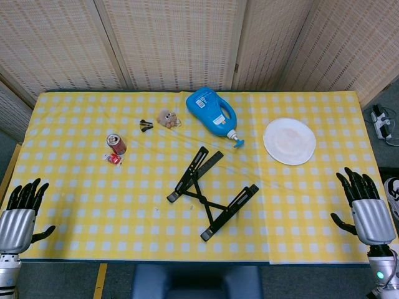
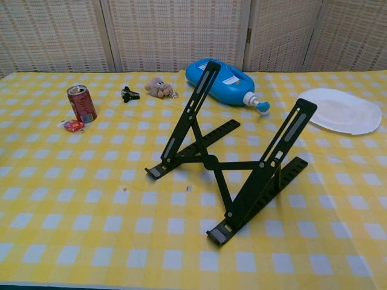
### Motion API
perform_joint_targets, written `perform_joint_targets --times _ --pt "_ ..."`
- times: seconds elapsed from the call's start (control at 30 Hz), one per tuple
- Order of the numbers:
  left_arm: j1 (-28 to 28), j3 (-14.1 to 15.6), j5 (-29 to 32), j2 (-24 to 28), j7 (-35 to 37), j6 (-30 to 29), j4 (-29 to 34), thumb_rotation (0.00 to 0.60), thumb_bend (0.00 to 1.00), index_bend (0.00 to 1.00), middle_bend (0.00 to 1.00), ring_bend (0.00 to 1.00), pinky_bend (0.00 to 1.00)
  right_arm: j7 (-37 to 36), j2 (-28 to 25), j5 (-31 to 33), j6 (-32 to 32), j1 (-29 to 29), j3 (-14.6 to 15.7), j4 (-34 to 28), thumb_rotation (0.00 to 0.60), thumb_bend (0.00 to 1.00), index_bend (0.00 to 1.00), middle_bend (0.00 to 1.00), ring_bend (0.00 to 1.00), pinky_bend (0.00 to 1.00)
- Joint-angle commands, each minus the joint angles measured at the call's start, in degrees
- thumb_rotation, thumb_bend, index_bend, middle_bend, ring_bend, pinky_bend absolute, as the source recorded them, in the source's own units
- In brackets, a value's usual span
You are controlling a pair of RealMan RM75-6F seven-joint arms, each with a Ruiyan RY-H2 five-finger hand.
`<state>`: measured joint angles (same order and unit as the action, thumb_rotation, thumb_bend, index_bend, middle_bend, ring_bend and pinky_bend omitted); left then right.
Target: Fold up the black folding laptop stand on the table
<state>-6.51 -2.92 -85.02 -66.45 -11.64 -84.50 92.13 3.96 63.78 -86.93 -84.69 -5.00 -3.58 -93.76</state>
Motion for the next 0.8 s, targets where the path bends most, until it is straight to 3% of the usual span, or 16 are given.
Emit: perform_joint_targets --times 0.03,0.47,0.8 --pt "-0.16 -0.02 -0.06 -0.05 0.18 0.15 0.0 0.6 0.15 0.01 0.0 0.0 0.0 -0.32 -0.05 -0.02 0.28 -0.13 0.04 -0.16 0.6 0.25 0.0 0.0 0.01 0.0" --pt "-0.31 0.3 -0.8 0.11 0.35 0.04 0.27 0.6 0.15 0.01 0.0 0.0 0.0 -1.72 -0.24 -1.15 1.64 -0.92 0.72 0.01 0.6 0.25 0.0 0.0 0.02 0.0" --pt "-0.53 0.44 -1.53 0.11 -0.11 -0.11 0.63 0.6 0.15 0.03 0.0 0.0 0.0 -7.48 -0.89 -3.72 8.62 -5.19 2.05 -0.69 0.6 0.26 0.0 0.0 0.02 0.0"
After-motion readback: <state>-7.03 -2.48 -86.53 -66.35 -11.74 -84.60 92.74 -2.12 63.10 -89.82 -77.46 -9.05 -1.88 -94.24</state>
